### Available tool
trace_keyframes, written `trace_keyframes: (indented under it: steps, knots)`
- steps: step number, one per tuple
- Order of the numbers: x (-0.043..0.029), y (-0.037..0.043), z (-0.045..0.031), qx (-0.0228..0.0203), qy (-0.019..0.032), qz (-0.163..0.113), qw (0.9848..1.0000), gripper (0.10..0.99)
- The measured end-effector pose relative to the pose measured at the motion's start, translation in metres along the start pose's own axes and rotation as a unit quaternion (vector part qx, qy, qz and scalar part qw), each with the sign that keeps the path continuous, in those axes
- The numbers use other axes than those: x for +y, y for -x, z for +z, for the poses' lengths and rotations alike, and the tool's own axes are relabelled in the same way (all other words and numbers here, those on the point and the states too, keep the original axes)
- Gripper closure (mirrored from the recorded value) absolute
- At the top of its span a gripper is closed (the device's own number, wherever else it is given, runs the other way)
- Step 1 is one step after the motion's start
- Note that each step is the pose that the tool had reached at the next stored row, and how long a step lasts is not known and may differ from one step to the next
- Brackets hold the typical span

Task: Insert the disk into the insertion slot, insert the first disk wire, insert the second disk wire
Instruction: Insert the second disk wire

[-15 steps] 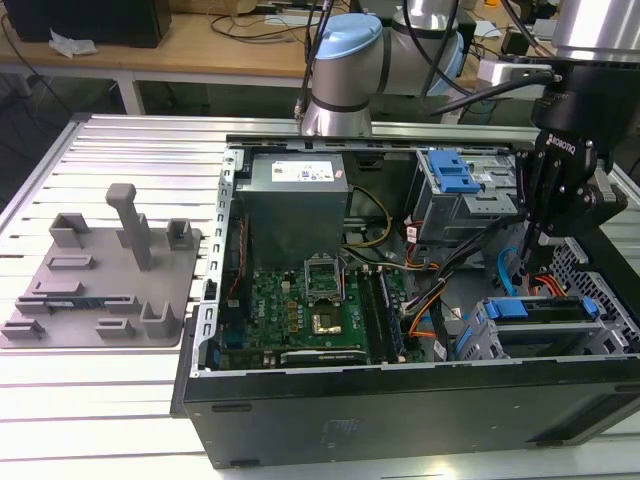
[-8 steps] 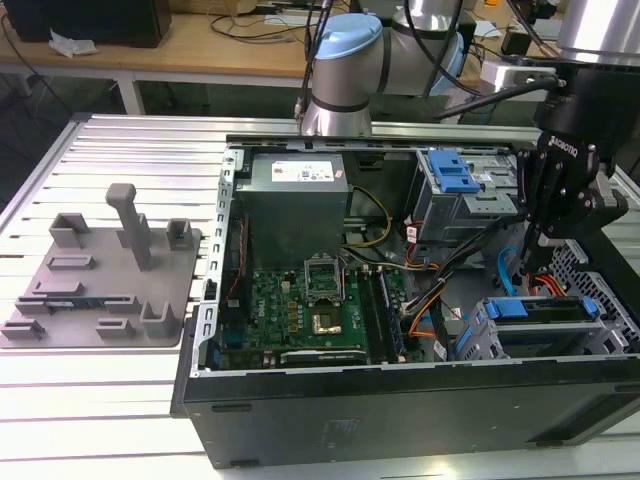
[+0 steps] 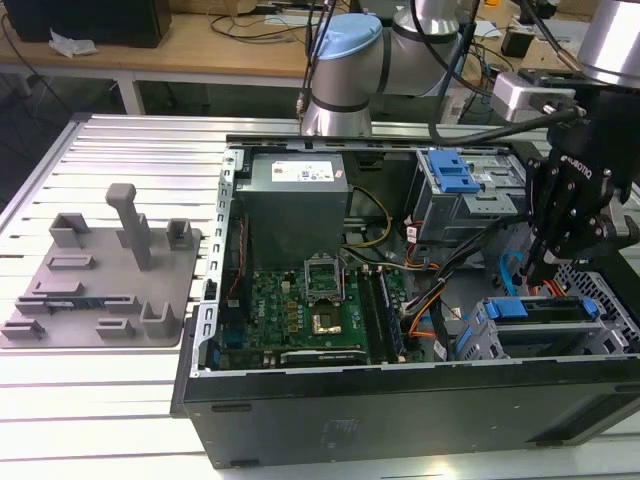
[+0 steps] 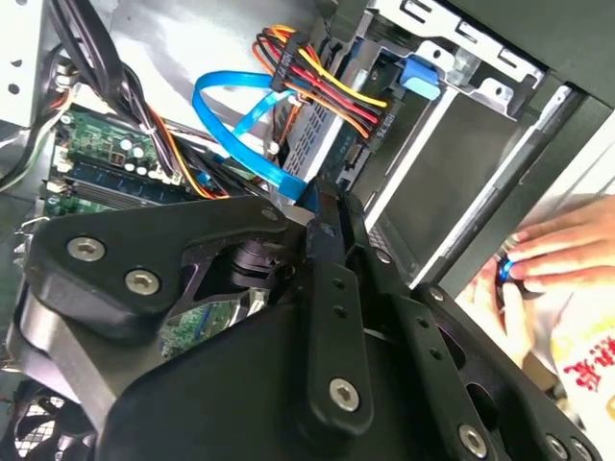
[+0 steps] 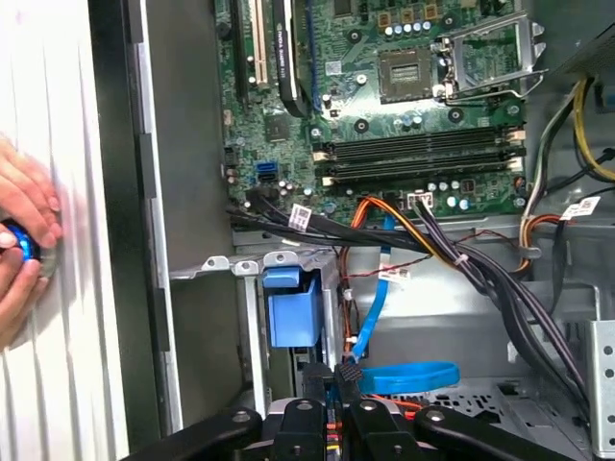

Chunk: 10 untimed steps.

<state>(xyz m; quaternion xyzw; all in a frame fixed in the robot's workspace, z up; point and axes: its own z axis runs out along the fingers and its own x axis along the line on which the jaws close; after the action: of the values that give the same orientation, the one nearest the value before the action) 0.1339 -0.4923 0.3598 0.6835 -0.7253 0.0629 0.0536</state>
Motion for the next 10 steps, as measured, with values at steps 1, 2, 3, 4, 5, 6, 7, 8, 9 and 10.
trace_keyframes:
  steps: [1,2,3,4,5,6,7,8,9,10]
  knots:
    - [-0.0003,-0.0015,0.0002,-0.0047,0.0003,0.000,1.0000,0.925]
    - [-0.0007,-0.0031,0.0005,-0.0095,0.0005,0.000,1.0000,0.925]
    - [-0.0011,-0.0043,0.0008,-0.0129,0.0007,0.000,0.9999,0.925]
    - [-0.0021,-0.0065,0.0011,-0.0177,0.0010,0.000,0.9998,0.925]
    - [-0.0034,-0.0081,0.0014,-0.0211,0.0012,0.000,0.9998,0.925]
    - [-0.0045,-0.0094,0.0016,-0.0239,0.0013,0.000,0.9997,0.925]
    - [-0.0052,-0.0106,0.0018,-0.0260,0.0015,0.000,0.9997,0.925]
    - [-0.0059,-0.0119,0.0021,-0.0285,0.0016,0.000,0.9996,0.925]
    - [-0.0065,-0.0136,0.0024,-0.0310,0.0018,0.000,0.9995,0.925]
    - [-0.0070,-0.0168,0.0029,-0.0341,0.0020,0.000,0.9994,0.925]
